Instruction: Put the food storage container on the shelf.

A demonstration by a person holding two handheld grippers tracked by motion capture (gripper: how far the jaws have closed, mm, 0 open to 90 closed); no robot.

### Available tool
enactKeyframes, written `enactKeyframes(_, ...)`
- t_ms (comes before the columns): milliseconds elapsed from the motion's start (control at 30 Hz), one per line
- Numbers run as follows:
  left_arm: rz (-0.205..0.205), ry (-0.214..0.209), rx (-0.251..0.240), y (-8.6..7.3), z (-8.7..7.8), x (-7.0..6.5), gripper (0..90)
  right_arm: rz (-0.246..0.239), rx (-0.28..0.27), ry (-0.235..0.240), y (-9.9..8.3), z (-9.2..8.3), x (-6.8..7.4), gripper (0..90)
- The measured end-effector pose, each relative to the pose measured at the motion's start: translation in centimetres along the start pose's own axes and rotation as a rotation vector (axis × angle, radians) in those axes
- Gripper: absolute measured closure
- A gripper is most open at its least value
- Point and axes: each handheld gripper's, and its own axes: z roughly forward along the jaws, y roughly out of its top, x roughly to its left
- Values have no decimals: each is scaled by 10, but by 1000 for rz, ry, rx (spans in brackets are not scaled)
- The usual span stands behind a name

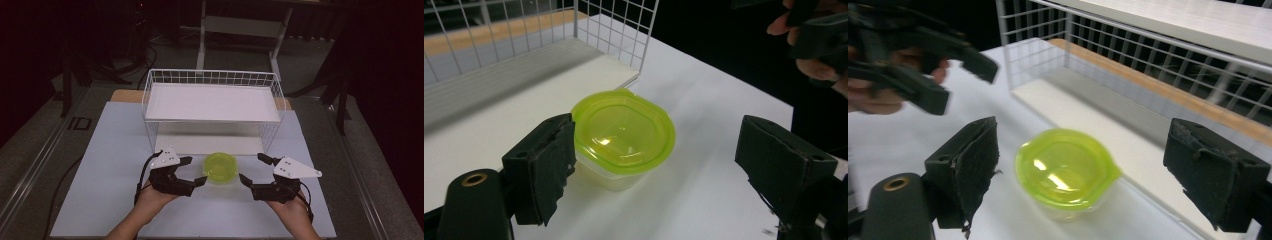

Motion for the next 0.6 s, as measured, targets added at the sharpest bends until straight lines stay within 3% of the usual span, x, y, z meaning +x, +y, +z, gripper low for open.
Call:
enactKeyframes(33, -9, -4, 1, 0, 1, 2, 170, -16, 11, 16, 0, 2, -1, 291)
enactKeyframes(67, -13, 2, 7, 0, 3, 3, 169, -28, 32, 2, 1, 4, -1, 260)
enactKeyframes(200, -39, 6, 27, 1, 10, 8, 170, -18, 72, -47, -1, 15, -3, 323)
enactKeyframes(467, -142, -12, 60, 1, 28, 20, 179, 100, 162, -81, -11, 39, -15, 362)
enactKeyframes(567, -198, -27, 75, 0, 35, 26, 179, 148, 186, -68, -14, 45, -16, 375)
enactKeyframes(600, -214, -23, 79, -1, 37, 28, 179, 179, 196, -40, -15, 46, -17, 406)
